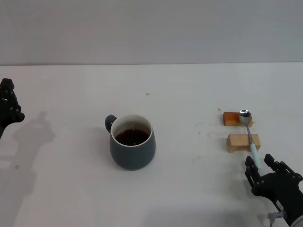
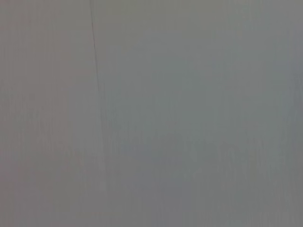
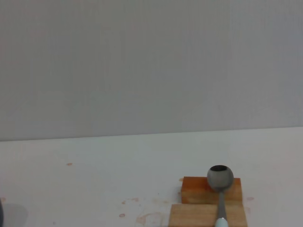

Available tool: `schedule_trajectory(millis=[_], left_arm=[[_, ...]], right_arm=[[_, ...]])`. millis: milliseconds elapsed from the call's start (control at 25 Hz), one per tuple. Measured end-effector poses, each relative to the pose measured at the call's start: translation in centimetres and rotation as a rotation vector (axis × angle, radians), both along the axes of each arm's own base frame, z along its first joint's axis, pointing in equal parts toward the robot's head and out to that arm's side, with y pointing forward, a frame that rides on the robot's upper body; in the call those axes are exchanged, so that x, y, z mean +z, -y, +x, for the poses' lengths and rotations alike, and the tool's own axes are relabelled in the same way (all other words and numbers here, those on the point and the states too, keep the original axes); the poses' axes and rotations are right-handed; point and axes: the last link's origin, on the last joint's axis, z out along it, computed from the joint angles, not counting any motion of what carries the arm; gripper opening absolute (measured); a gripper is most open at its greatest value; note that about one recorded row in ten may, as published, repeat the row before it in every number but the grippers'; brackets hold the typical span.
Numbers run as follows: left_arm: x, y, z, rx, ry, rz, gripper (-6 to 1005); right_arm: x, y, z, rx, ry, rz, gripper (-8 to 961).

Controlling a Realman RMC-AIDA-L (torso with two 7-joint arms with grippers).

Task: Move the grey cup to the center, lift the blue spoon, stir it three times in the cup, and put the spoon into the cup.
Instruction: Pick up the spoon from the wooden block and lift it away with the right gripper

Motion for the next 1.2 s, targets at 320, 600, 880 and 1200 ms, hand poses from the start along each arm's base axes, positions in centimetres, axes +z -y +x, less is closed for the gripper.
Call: schedule_trajectory(millis=[320, 600, 880, 1200], left_arm=[[0.00, -0.13, 0.12, -0.004, 0.000, 0.000, -2], [-0.01, -0.05, 0.03, -0.001, 0.000, -0.001, -2], [-0.01, 0.00, -0.01, 0.001, 0.000, -0.001, -2], [0.13, 0.08, 0.04, 0.000, 0.002, 0.004, -2]], right_arm=[[-0.39, -0.25, -0.41, 0.008, -0.002, -0.023, 465], [-0.27, -0.29, -0.29, 0.004, -0.001, -0.020, 456], [-0.18, -0.25, -0.23, 0.001, -0.001, -0.014, 428], [-0.15, -0.14, -0.25, -0.001, -0.005, -0.010, 266]])
